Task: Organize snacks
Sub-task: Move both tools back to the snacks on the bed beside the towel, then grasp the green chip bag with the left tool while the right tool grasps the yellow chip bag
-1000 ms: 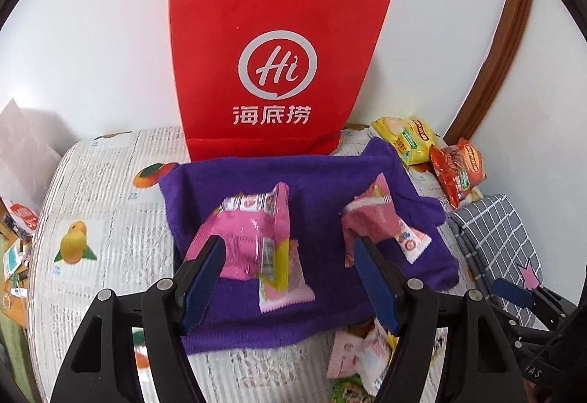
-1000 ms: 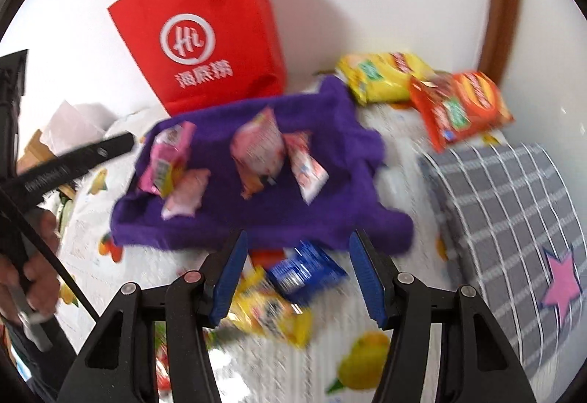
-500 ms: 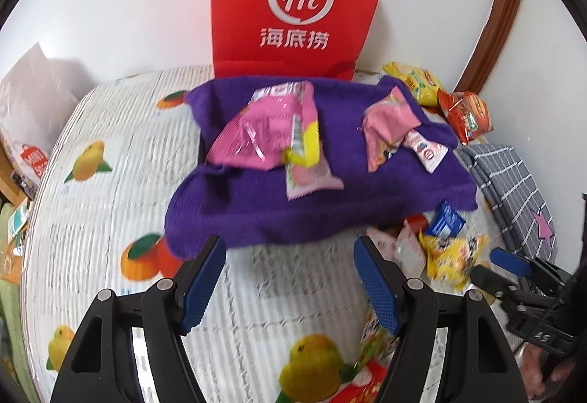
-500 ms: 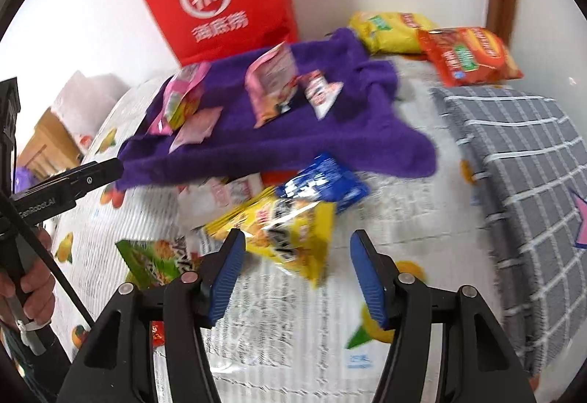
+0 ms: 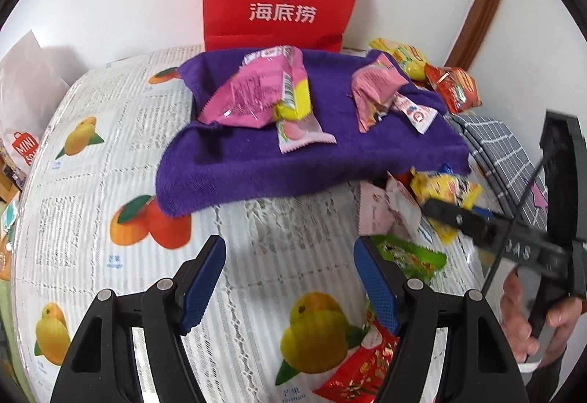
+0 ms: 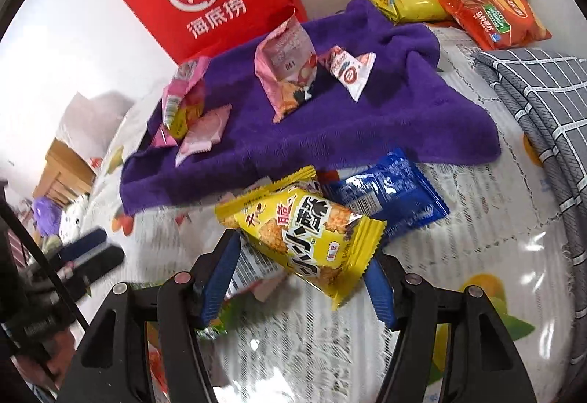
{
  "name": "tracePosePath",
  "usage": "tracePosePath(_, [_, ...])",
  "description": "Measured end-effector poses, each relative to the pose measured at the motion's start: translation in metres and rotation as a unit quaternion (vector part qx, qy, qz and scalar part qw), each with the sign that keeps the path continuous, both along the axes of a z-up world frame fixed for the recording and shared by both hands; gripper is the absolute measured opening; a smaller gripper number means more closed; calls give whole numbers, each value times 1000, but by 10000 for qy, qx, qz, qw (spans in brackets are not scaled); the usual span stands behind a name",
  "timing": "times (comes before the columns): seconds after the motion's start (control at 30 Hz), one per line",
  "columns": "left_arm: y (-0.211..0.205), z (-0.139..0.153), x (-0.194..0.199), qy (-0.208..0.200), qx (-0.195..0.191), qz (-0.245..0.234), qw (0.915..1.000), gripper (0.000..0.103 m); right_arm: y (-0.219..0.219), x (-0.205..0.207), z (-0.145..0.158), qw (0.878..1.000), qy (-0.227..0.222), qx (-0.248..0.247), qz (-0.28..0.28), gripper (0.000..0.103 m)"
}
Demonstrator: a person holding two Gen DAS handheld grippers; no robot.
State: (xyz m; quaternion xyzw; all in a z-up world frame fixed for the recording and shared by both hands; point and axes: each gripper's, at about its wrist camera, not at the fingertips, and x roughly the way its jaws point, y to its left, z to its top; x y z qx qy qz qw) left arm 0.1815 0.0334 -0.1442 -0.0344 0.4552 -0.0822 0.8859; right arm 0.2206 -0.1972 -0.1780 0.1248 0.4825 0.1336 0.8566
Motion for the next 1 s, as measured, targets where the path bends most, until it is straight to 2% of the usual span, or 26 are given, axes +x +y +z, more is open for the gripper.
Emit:
tracePosePath(0.07, [-2,-1,-4,-9,-137,-112,9998,71,-1,-1,3,9999,-113,-5,-61,50])
tracePosePath(0.13, [-4,-2,-8,-22,-245,-209,9995,71,-4,-2,5,9998,-166,42,-46,40])
tracePosePath(0.27, [-13,3,-17,-123,-261,-401,9988,71,-6,-8,10,9996,-275,13,-66,32])
tracePosePath(0.73, [-24,23,-37,-375,-255,-669,9967,71,-35,-52,33,9984,-511,-195,-169,29])
tracePosePath(0.87, [-41,15,-39,-306,-80,-891,9955,71,-35,-68,31,9982,-460,-372,-34,29])
tracePosePath(1.0, [-58,-7,-29,-70,180,-976,9950,71,-31,-78,18,9974,-326,-617,178,30])
